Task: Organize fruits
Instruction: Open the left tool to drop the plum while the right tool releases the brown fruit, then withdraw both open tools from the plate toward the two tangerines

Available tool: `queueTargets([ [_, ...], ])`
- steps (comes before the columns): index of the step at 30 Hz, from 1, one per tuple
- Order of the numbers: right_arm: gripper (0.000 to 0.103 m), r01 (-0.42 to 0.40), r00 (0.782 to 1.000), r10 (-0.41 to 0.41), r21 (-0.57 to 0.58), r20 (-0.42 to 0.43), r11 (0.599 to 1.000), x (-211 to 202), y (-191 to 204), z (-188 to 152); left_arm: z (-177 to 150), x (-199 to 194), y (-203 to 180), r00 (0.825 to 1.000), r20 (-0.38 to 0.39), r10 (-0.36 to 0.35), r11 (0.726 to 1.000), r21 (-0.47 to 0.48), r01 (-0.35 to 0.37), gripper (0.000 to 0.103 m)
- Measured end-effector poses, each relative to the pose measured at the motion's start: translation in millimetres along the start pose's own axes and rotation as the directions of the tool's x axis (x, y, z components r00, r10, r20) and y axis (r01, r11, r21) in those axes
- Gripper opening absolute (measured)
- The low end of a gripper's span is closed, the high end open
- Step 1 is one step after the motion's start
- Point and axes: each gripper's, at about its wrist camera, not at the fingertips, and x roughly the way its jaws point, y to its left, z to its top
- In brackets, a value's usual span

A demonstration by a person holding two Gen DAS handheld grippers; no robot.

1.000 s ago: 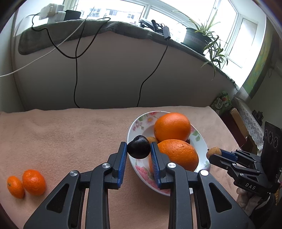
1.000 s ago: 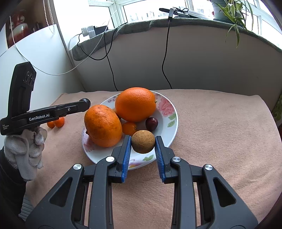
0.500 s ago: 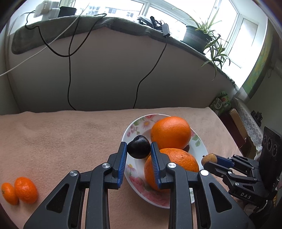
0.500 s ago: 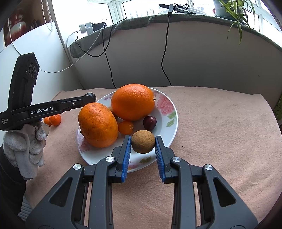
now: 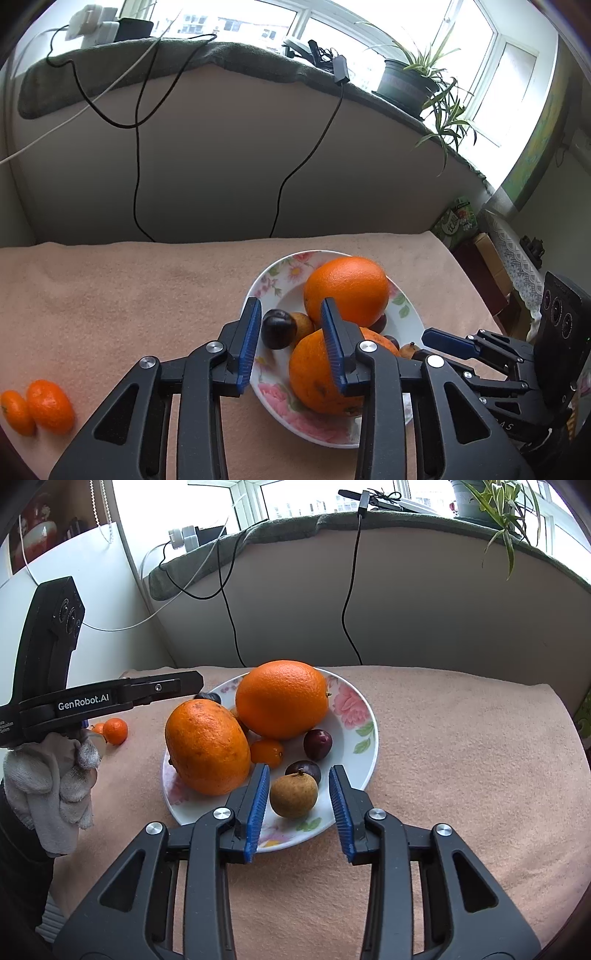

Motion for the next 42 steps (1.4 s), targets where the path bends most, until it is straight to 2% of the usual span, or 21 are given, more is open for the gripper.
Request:
queueTargets([
  [2,0.057,0.001,1.000,-0.001,0.001,0.005,1.000,-1.1,0.5,0.2,0.3,-0.4,-1.2,1.000,0.003,0.002,1.000,0.002,-0.002,0.039],
  [3,0.061,-0.001,1.000,0.000,0.001,0.008,1.000,-1.9,0.5,0.1,0.3,-0.9,-1.4,1.000,0.005,0.003,1.000,0.001,-0.003,0.046],
  [4,0.065,-0.002,1.000,0.002,-0.001,0.011,1.000,-2.5,1.1,0.3,0.3,-1.4,-1.7,1.000,0.008,0.003,1.000,0.001,-0.003,0.050],
  [6,0.070,0.000,1.000,0.000,-0.008,0.013,1.000,-2.9,3.1,1.3,0.5,-2.5,-2.6,1.000,0.012,0.003,1.000,0.004,-0.003,0.050],
  [8,0.078,0.003,1.000,-0.003,-0.015,0.017,1.000,-4.0,5.1,1.7,0.9,-3.8,-3.3,1.000,0.016,0.012,1.000,0.006,-0.012,0.061],
  [9,0.079,0.002,1.000,-0.002,-0.018,0.019,1.000,-4.9,5.9,1.9,1.1,-4.8,-3.7,1.000,0.021,0.015,1.000,0.006,-0.015,0.066],
  [11,0.085,-0.002,1.000,0.002,-0.022,0.022,1.000,-6.4,7.6,2.3,1.7,-6.5,-4.6,0.999,0.030,0.018,1.000,0.009,-0.019,0.068],
  [12,0.087,0.000,1.000,0.001,-0.024,0.024,1.000,-7.2,8.8,2.5,2.3,-7.2,-5.1,0.999,0.034,0.025,1.000,0.011,-0.025,0.074],
  [13,0.088,0.002,1.000,-0.001,-0.027,0.027,1.000,-7.9,9.9,2.5,2.6,-8.1,-5.9,0.999,0.038,0.034,0.999,0.012,-0.035,0.078],
  [19,0.088,0.013,1.000,-0.013,-0.049,0.012,0.999,-5.4,15.7,2.2,2.7,-9.1,-9.7,0.996,0.038,0.083,0.996,0.025,-0.084,0.081],
  [42,0.088,0.014,1.000,-0.014,-0.013,0.021,1.000,-20.7,14.2,0.0,-3.8,-26.7,-21.3,0.993,0.058,0.098,0.994,0.049,-0.101,0.081],
])
